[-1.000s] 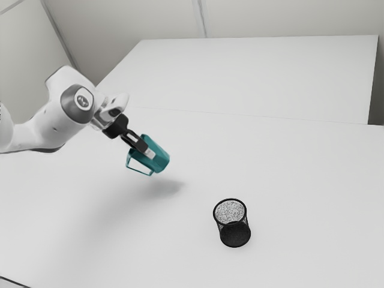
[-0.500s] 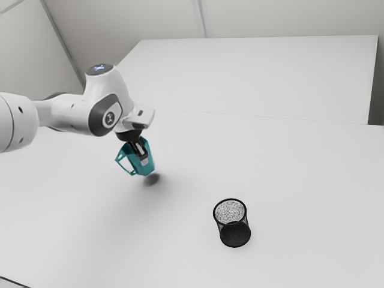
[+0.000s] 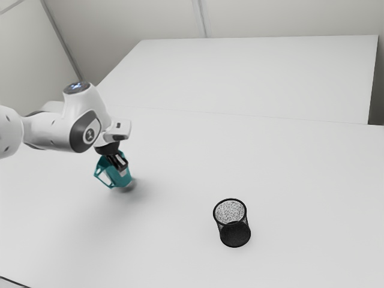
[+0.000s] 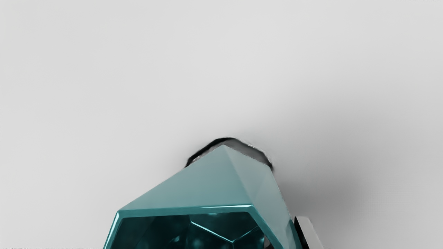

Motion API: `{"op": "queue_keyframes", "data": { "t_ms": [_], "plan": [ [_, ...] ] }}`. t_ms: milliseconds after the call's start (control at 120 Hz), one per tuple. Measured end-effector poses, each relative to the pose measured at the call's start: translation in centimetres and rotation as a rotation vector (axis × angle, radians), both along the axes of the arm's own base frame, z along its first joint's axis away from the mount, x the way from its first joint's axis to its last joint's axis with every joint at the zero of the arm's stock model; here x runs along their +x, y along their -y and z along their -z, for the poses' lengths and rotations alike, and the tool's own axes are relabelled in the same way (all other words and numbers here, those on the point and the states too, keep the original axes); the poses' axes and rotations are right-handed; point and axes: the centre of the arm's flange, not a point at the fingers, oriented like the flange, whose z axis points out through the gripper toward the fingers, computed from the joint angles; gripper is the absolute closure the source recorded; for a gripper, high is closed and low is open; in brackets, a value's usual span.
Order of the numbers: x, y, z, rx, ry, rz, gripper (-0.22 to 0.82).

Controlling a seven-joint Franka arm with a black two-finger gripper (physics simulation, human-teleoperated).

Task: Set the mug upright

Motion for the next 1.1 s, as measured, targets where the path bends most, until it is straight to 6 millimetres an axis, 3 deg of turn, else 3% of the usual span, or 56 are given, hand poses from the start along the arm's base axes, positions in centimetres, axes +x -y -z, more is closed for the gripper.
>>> {"op": "queue_keyframes", "data": {
  "t_ms": [158,417,517,658,875,1100],
  "plan": [
    [0.2,1.0,0.2,0.001,0.013,-0.002,0.77],
    [0.5,7.7,0.4,-0.003,0.022,0.097,0.78],
    [0.5,9.2,0.7,-0.002,0.017,0.118,0.77],
    [0.6,8.2,0.8,-0.002,0.018,0.088,0.77],
    [0.6,5.0,0.8,-0.008,0.016,0.024,0.58],
    [0.6,6.0,0.8,-0.009,0.016,0.045,0.46]
  ]
}}
